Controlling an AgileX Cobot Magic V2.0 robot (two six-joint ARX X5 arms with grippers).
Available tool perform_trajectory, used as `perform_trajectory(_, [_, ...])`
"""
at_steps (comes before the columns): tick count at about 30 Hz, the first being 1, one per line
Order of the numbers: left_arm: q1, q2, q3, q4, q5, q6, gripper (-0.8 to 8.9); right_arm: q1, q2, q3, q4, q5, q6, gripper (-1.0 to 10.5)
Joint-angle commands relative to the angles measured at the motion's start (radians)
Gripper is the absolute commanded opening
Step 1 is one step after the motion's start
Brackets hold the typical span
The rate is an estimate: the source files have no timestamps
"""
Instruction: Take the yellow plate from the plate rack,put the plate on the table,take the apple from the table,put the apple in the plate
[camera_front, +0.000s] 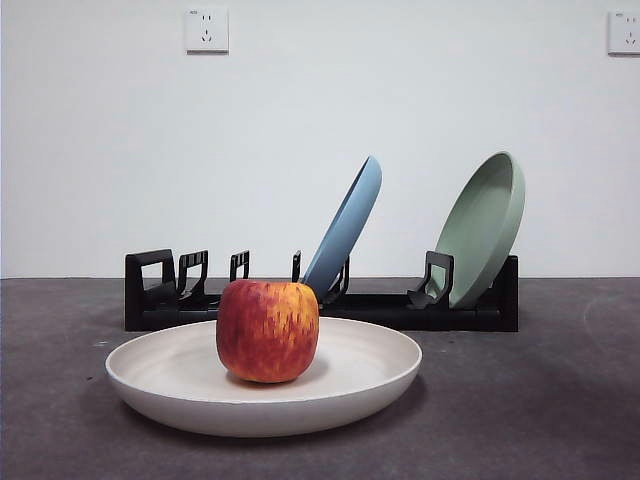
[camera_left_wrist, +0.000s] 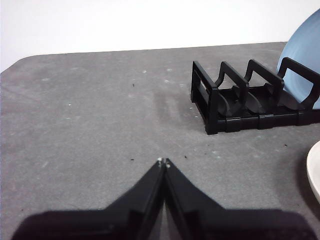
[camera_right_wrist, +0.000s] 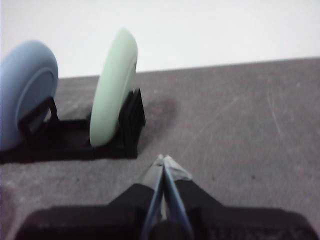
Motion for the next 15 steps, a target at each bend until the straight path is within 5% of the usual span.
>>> perform_trajectory(1, [0.003, -0.003, -0.013, 0.0, -0.001, -0.007, -0.03, -0.002, -0.003, -0.023, -0.011, 0.0, 0.042, 0.0])
perform_trajectory(15, [0.003, -0.003, -0.013, 0.0, -0.001, -0.007, -0.03, -0.002, 0.002, -0.023, -0.061, -0.02, 0.101, 0.0])
